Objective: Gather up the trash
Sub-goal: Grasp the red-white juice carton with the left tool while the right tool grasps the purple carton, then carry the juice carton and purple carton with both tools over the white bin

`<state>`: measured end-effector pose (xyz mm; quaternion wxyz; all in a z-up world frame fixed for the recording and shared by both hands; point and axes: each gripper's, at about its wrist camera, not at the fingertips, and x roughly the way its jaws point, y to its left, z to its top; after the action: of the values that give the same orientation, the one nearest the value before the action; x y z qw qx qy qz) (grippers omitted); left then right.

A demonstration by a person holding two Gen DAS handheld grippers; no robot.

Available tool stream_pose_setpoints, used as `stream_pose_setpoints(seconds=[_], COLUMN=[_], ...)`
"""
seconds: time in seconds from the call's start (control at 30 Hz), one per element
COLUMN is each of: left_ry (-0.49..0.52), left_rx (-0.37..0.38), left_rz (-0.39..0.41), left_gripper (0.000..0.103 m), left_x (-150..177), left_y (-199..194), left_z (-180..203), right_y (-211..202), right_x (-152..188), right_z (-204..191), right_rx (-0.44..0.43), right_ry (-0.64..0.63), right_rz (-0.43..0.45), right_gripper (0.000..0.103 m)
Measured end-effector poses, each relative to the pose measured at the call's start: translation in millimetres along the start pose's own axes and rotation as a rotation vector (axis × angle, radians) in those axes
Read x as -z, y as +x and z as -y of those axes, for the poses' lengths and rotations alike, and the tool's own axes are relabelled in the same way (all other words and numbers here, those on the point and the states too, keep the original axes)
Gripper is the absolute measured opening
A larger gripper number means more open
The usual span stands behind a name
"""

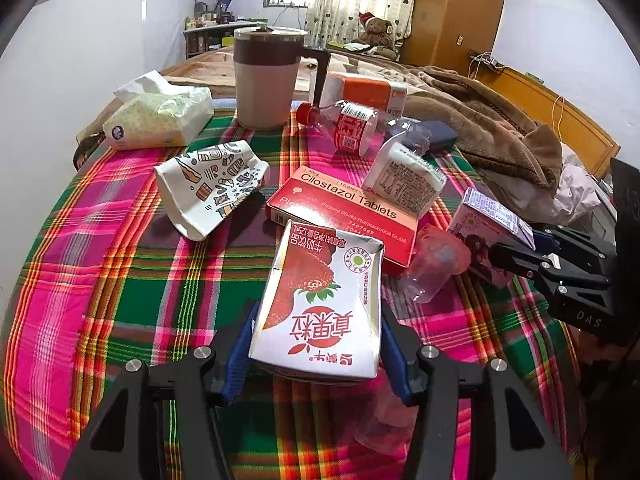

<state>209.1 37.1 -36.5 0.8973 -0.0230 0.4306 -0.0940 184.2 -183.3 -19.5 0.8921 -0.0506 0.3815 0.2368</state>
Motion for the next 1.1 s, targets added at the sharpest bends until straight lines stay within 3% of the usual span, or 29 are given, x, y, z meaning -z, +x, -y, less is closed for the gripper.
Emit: stream_pose_setpoints(seconds=[0.57,1.1], left_ry=[0.011,0.097], left_rx=[0.008,0.116], left_rz=[0.105,0.180], left_gripper=[0.057,0.057], left_x=[10.2,13.9], left_y=[-56.7,-90.4], left_z=[23.0,90.8], right_y=[-50.3,-122.7], right_x=[20.5,51.6], right_z=[7.5,22.4], right_rx=[0.034,0.167], right_ry=[0.106,0.177], right_rz=[0.109,0.223], right_gripper=[0.042,0.042])
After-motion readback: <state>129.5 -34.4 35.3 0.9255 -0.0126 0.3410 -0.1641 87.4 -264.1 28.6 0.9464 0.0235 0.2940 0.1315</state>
